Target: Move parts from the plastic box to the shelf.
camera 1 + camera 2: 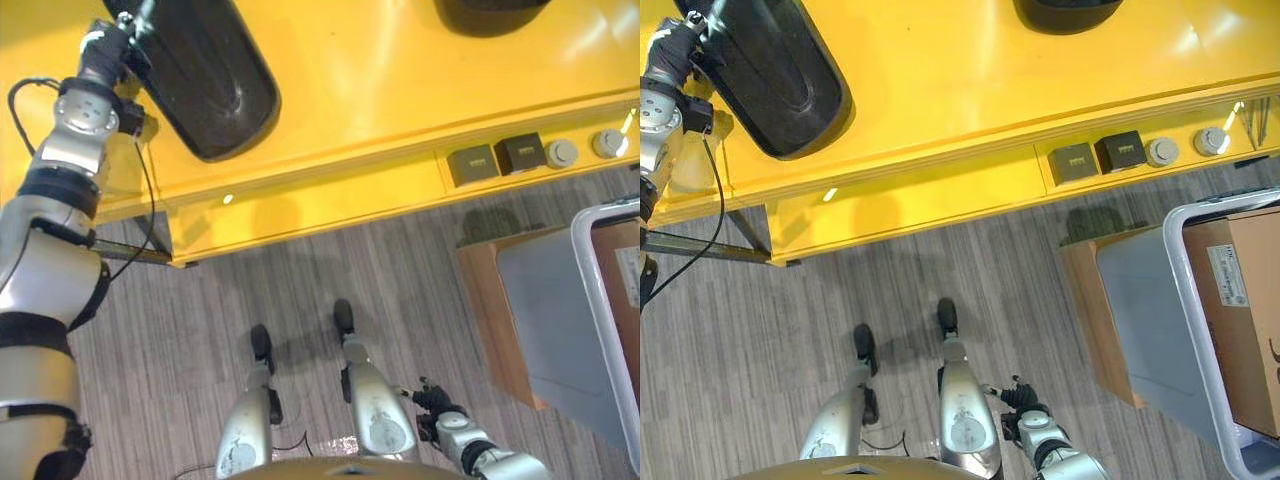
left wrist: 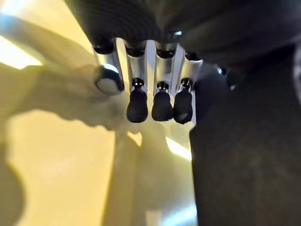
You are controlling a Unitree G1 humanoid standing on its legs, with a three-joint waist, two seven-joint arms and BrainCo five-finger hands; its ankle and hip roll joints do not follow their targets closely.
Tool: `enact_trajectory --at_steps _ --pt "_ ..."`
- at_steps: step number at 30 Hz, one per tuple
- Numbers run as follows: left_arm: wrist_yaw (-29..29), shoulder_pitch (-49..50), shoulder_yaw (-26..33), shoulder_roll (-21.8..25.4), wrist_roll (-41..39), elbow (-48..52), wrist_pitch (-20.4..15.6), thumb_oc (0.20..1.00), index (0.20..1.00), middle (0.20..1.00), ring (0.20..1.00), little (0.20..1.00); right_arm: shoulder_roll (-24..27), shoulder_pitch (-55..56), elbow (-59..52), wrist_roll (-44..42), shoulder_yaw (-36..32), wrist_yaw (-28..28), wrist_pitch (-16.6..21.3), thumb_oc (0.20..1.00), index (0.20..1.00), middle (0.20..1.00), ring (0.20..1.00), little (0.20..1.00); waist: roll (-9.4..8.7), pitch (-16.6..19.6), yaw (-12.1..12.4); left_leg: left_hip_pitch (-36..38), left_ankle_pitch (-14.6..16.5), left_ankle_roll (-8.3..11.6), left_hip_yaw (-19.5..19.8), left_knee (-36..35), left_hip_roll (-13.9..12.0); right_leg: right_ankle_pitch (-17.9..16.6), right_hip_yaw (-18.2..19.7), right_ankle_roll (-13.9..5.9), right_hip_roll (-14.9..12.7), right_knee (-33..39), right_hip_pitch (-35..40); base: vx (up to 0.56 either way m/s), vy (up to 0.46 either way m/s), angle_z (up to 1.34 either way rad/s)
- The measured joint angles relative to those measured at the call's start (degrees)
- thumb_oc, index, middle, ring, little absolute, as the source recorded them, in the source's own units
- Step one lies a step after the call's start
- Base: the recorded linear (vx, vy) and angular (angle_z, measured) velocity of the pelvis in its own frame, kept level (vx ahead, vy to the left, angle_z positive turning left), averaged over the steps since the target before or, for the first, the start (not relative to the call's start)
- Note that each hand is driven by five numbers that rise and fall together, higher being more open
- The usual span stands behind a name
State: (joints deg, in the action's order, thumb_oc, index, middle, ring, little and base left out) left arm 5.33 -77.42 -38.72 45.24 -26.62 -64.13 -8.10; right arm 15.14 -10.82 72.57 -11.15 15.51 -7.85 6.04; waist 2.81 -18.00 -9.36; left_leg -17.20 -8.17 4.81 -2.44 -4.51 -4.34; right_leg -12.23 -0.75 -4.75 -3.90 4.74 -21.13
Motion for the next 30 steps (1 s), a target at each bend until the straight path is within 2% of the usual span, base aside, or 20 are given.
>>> enact_trajectory --at_steps 7,8,11,21,30 --pt "-0.2 -1.6 -3.8 1.7 4.5 -0.1 -0.5 0.2 0.2 0.2 0.2 0.2 0.0 -0.7 0.0 -0.6 0.2 0.3 0.3 1.0 1.0 1.0 1.0 1.0 -0.05 0.0 0.3 -1.1 -0.1 0.13 0.4 0.0 0.0 0.0 -0.1 0.03 0.1 0.0 -1.0 0.0 -0.001 0.01" --pt "-0.2 -2.3 -7.0 2.9 7.2 0.0 -0.6 0.2 0.2 0.2 0.2 0.2 0.0 -0.7 -0.1 -0.9 0.2 0.3 0.7 1.0 1.0 1.0 1.0 1.0 -0.05 0.0 0.2 -1.4 -0.1 0.13 0.4 0.0 0.0 0.0 -0.1 0.03 0.1 0.0 -1.2 0.0 0.0 0.0" --pt "0.2 -3.6 -9.6 4.3 11.1 -0.1 -0.9 0.2 0.2 0.2 0.2 0.2 0.0 -0.7 -0.2 -1.0 1.1 0.4 1.4 1.0 1.0 1.0 1.0 1.0 -0.06 -0.1 0.2 -2.1 -0.2 0.16 0.4 0.0 0.0 0.0 0.0 0.04 0.1 0.0 -1.9 0.0 0.0 0.0" --pt "0.6 -5.6 -11.2 5.3 14.8 -0.7 -1.0 0.2 0.2 0.2 0.2 0.2 0.0 -0.7 -0.1 -2.2 1.2 1.3 1.6 1.0 1.0 1.0 1.0 1.0 -0.05 -0.2 0.2 -2.8 -0.2 0.16 0.2 0.0 0.0 -0.1 0.0 0.06 0.1 0.0 -2.8 0.0 0.0 0.0" --pt "1.9 -7.4 -17.7 6.4 23.7 1.9 -2.1 0.2 0.2 0.2 0.2 0.2 -0.1 -0.7 -0.1 -3.2 1.2 1.4 2.7 1.0 1.0 1.0 1.0 1.0 -0.04 -0.2 0.4 -3.0 -0.2 0.17 0.0 0.0 0.0 -0.1 0.2 0.06 0.1 0.0 -3.1 0.0 0.0 0.0"
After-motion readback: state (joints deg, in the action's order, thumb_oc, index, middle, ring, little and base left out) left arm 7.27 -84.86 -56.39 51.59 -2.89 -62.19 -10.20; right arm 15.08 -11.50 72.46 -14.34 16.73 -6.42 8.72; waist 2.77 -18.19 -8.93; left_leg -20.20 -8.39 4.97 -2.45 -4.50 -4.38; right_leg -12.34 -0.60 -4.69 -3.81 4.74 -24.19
